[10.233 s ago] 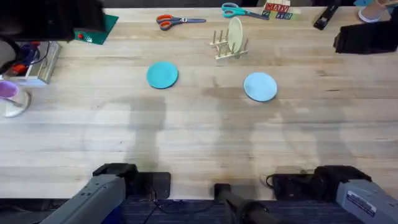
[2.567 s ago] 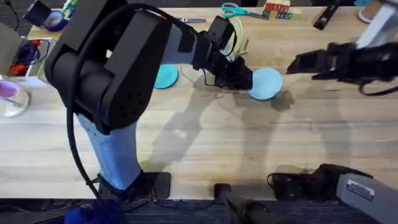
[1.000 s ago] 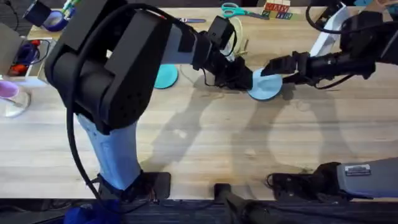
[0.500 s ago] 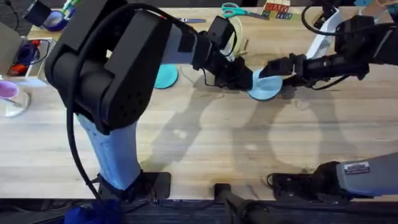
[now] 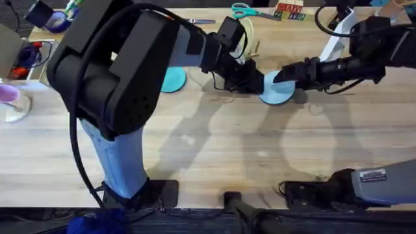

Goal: Pick up the plates from the table one by one and place each into a slot on the dish rack.

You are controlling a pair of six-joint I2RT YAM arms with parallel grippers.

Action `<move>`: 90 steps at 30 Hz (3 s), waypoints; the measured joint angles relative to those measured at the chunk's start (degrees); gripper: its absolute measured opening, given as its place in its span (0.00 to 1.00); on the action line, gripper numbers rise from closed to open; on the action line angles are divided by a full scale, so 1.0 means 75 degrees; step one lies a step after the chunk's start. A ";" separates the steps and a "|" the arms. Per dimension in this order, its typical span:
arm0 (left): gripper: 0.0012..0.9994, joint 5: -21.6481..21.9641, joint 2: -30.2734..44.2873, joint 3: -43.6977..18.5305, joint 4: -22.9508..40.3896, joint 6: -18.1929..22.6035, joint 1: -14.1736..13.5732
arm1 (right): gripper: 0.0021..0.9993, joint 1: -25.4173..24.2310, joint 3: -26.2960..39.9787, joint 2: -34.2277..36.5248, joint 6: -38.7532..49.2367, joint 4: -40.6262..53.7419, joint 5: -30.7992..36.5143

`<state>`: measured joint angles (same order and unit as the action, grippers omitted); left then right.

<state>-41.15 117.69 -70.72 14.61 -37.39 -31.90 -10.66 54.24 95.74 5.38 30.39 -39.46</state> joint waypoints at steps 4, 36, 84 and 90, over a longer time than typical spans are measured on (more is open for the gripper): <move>0.04 0.0001 0.0000 0.0000 0.0000 0.0000 0.0000 | 0.51 0.0000 0.0000 0.0000 -0.0008 0.0001 0.0000; 0.04 -0.0031 0.0000 -0.0006 0.0017 0.0009 0.0029 | 0.03 -0.0076 0.0003 -0.0003 -0.0154 0.0011 -0.0265; 0.04 0.3216 -0.5854 -0.0137 0.4990 0.3740 0.1557 | 0.03 0.0017 0.0000 -0.5822 0.0216 0.1169 0.0551; 0.04 0.3363 -0.6317 -0.0183 0.5370 0.4053 0.1652 | 0.03 0.0017 0.0072 -0.6123 0.0196 0.1262 0.0551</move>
<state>-15.93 70.31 -72.09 54.89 -6.99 -19.51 -10.52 54.78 49.82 6.85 39.85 -35.33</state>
